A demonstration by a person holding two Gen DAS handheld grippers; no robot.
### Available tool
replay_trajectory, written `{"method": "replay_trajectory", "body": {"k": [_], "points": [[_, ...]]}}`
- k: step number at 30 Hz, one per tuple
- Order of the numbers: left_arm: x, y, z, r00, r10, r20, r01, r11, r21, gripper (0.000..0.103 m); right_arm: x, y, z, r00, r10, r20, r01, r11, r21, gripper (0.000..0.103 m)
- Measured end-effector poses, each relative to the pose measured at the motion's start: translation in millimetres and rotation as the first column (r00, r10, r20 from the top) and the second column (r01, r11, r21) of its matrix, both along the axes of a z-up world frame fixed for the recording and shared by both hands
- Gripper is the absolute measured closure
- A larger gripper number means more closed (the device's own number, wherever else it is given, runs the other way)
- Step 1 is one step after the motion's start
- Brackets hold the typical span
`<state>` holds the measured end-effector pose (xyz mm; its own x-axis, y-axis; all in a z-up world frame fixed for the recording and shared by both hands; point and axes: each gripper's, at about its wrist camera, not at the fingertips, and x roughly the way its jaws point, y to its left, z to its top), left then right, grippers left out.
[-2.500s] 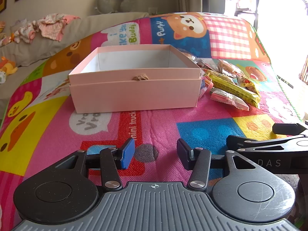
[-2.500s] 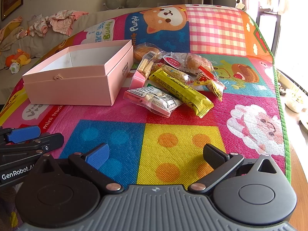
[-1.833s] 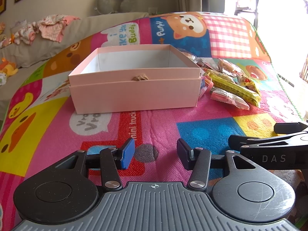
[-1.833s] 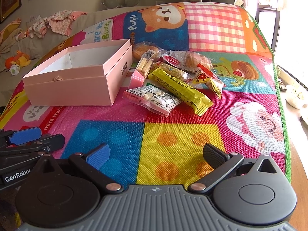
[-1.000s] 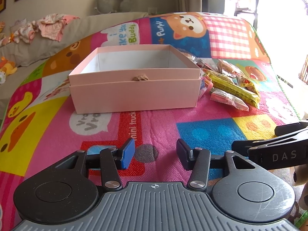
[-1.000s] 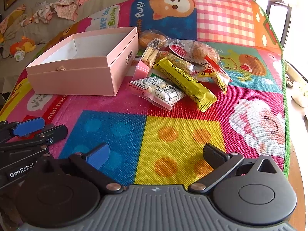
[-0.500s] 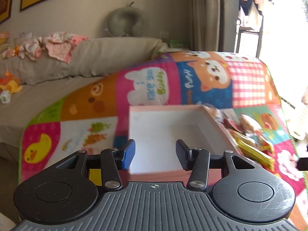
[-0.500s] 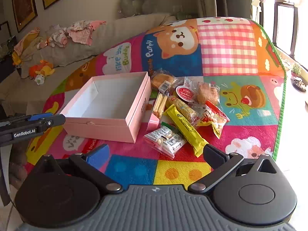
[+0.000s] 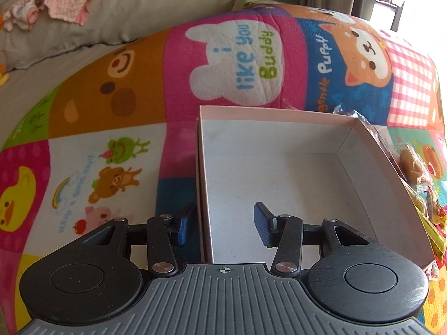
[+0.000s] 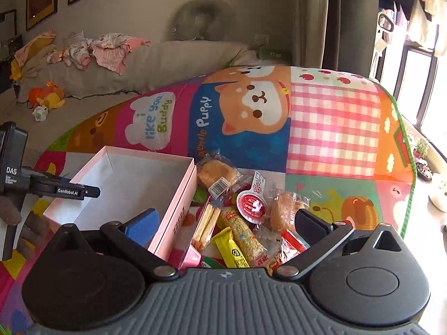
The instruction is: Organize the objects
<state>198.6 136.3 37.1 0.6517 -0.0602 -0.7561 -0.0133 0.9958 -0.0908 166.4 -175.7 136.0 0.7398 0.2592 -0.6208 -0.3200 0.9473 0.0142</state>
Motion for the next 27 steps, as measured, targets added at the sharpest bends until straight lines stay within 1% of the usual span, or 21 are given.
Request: {"method": "replay_trajectory", "body": {"k": [1,2,4,6,7,8,9,10,11,12,14,15,17,18,19,20,22,23,25,26,27], "points": [[2.3,0.5,-1.7,1.000,0.020,-0.019,-0.020,0.999,0.026,0.078,23.3,3.8,-4.1,0.999,-0.014,-0.029,0.015,1.000,0.016,0.000],[5.2,0.1,-3.4,0.998,0.049,-0.041,-0.046,0.997,0.068,0.092,46.3,7.1,-9.5,0.998,-0.028,-0.054,0.029,0.999,0.032,0.000],[7.0,3.1,-6.0,0.997,0.044,-0.057,-0.041,0.998,0.054,0.092,90.0,13.1,-24.3,0.994,-0.056,-0.097,0.061,0.997,0.045,0.000],[6.4,6.3,-8.0,0.997,0.044,-0.070,-0.042,0.998,0.039,0.092,128.5,17.3,-44.5,0.989,-0.049,-0.139,0.056,0.997,0.048,0.000],[5.2,7.9,-8.5,0.997,0.042,-0.071,-0.040,0.999,0.032,0.092,143.2,17.0,-53.9,0.987,-0.020,-0.162,0.032,0.997,0.072,0.000],[3.5,8.5,-8.4,0.997,0.037,-0.069,-0.035,0.999,0.029,0.092,154.6,16.7,-61.5,0.983,0.008,-0.183,0.008,0.996,0.088,0.001],[2.1,8.9,-8.4,0.997,0.032,-0.068,-0.030,0.999,0.029,0.092,161.4,16.9,-66.7,0.981,0.013,-0.192,0.004,0.996,0.085,0.004],[1.2,9.2,-8.5,0.997,0.028,-0.066,-0.026,0.999,0.029,0.092,165.6,17.4,-70.9,0.979,0.026,-0.203,-0.010,0.997,0.079,0.010],[0.3,9.4,-8.5,0.998,0.026,-0.064,-0.024,0.999,0.027,0.091,166.7,18.4,-73.8,0.977,0.056,-0.207,-0.042,0.996,0.073,0.012],[-0.6,9.7,-8.5,0.998,0.025,-0.062,-0.024,0.999,0.024,0.091,163.8,20.6,-74.4,0.976,0.098,-0.196,-0.088,0.994,0.058,0.013],[0.3,11.0,-8.6,0.998,0.026,-0.059,-0.025,1.000,0.011,0.091,153.1,27.4,-73.0,0.968,0.193,-0.162,-0.196,0.981,-0.006,0.013],[0.2,12.0,-8.6,0.998,0.027,-0.059,-0.027,1.000,0.003,0.091,146.6,32.8,-71.9,0.960,0.242,-0.141,-0.253,0.965,-0.067,0.013],[-0.3,13.5,-8.6,0.998,0.028,-0.058,-0.029,1.000,-0.009,0.090,136.6,43.5,-73.2,0.944,0.316,-0.097,-0.329,0.924,-0.196,0.013],[-0.3,13.7,-8.5,0.998,0.030,-0.060,-0.030,0.999,-0.013,0.090,135.5,47.5,-75.4,0.935,0.341,-0.092,-0.353,0.905,-0.237,0.013],[0.0,13.3,-8.3,0.998,0.029,-0.062,-0.030,0.999,-0.013,0.090,137.7,50.7,-77.7,0.925,0.367,-0.100,-0.380,0.889,-0.256,0.013],[-0.1,12.8,-7.9,0.998,0.028,-0.063,-0.029,1.000,-0.011,0.090,142.7,53.1,-80.3,0.913,0.391,-0.115,-0.407,0.877,-0.256,0.013],[-1.1,11.6,-7.2,0.997,0.036,-0.069,-0.036,0.999,0.008,0.090,154.1,55.7,-85.8,0.898,0.420,-0.129,-0.439,0.869,-0.231,0.013],[-1.2,11.6,-7.0,0.997,0.037,-0.070,-0.037,0.999,0.008,0.090,161.4,54.2,-87.8,0.894,0.427,-0.136,-0.447,0.875,-0.187,0.013],[-0.8,11.9,-6.7,0.996,0.043,-0.073,-0.043,0.999,0.005,0.090,173.8,49.3,-91.8,0.903,0.405,-0.144,-0.421,0.901,-0.108,0.013],[-0.7,11.5,-6.5,0.996,0.047,-0.073,-0.046,0.999,0.006,0.090,179.3,45.8,-95.6,0.909,0.386,-0.159,-0.400,0.915,-0.060,0.018],[-0.5,10.8,-6.1,0.996,0.050,-0.072,-0.050,0.999,0.007,0.090,182.5,42.8,-99.5,0.909,0.374,-0.183,-0.384,0.923,-0.025,0.021]]}}
